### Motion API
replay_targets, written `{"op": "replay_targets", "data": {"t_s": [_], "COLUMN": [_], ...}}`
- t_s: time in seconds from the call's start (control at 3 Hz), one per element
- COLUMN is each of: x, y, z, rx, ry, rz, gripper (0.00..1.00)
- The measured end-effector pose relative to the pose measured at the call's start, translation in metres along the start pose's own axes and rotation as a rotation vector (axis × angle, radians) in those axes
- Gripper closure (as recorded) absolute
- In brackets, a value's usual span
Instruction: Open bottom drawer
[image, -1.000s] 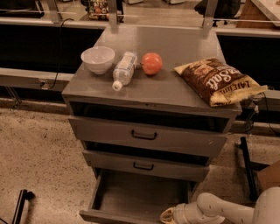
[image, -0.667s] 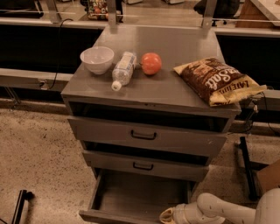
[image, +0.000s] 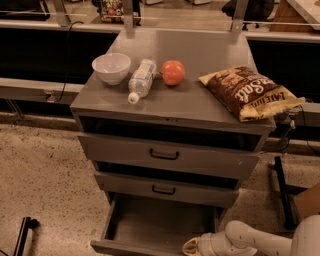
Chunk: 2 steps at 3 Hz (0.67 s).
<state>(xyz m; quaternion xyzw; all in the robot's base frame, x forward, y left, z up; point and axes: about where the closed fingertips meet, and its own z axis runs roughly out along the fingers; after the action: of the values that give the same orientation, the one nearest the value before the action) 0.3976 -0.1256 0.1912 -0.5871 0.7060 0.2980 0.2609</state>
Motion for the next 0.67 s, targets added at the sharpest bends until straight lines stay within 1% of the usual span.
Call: {"op": "replay_targets", "data": {"t_s": [0.67], "x": [0.0000], "y": [0.0000], "z": [0.0000], "rx": [0.000], "ry": [0.000], "rz": [0.000], "gripper": [1.00]}}
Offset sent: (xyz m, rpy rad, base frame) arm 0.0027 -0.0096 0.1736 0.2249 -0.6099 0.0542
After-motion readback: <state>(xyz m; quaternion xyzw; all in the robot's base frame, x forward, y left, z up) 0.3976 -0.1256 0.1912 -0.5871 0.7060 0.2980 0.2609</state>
